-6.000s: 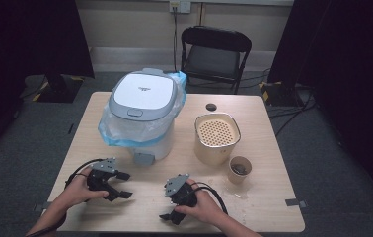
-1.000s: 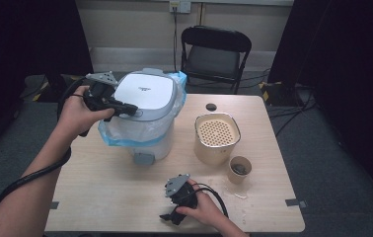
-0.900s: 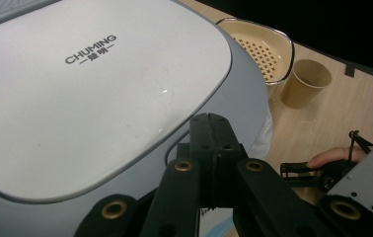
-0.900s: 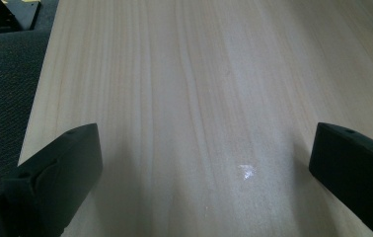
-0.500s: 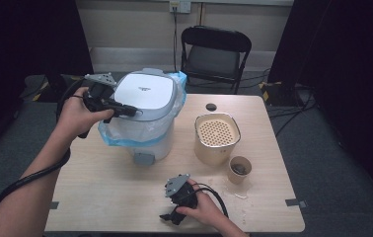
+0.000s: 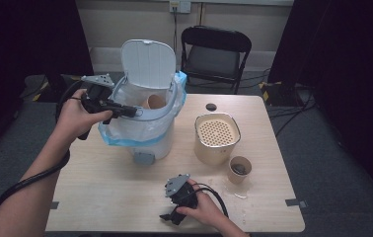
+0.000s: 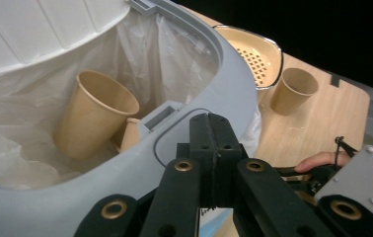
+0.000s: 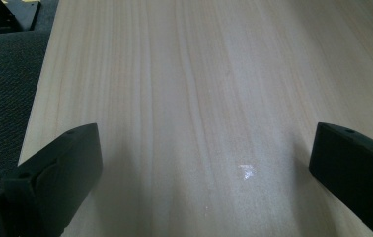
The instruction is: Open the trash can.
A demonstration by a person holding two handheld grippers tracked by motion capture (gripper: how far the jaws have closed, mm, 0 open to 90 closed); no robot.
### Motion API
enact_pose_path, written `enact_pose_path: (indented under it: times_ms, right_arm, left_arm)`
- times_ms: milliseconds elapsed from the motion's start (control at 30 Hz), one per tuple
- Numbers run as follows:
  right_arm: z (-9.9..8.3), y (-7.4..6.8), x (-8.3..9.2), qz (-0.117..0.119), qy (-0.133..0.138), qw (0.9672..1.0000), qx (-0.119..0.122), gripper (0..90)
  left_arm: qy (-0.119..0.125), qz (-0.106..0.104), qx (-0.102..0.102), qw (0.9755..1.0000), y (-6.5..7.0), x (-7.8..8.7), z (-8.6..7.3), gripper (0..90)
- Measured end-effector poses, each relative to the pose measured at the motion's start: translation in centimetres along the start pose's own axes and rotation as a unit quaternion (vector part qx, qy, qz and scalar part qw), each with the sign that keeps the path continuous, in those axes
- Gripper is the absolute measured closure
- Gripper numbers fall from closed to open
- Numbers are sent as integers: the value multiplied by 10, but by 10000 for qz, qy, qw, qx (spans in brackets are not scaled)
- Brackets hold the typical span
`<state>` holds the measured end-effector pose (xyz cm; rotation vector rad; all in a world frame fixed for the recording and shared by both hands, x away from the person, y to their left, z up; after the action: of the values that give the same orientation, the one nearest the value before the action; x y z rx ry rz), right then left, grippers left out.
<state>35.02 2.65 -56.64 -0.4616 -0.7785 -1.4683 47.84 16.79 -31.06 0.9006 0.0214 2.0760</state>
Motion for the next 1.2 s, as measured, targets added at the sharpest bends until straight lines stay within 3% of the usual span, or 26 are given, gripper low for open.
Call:
enact_pose_path:
  times_ms: [400,600,833,1200]
  right_arm:
    - [0,1,0,-39,12,10000,25,0]
    - [0,0,0,-50,4,10000,-12,0]
    - [0,0,0,-51,5,10000,-12,0]
    - [0,1,0,-59,4,10000,-11,0]
  left_arm:
    - [-105,4,-210,9997,8,11,-13,830]
    - [-168,-126,-156,9997,13,11,-26,762]
    - [-242,-132,-80,9996,9,11,-41,651]
    - [-378,-92,-30,9992,1,-2,-66,531]
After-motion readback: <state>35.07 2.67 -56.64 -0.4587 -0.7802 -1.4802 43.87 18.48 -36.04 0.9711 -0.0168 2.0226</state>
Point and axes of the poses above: each handheld gripper's, and its own axes: x roughly backward along the jaws, z roughly out of its top, y roughly to its right, the point moved 9 cm from there along -x, roughly forward along the jaws, and after that the axes turned 15 degrees about x, right-handed, at the moved point
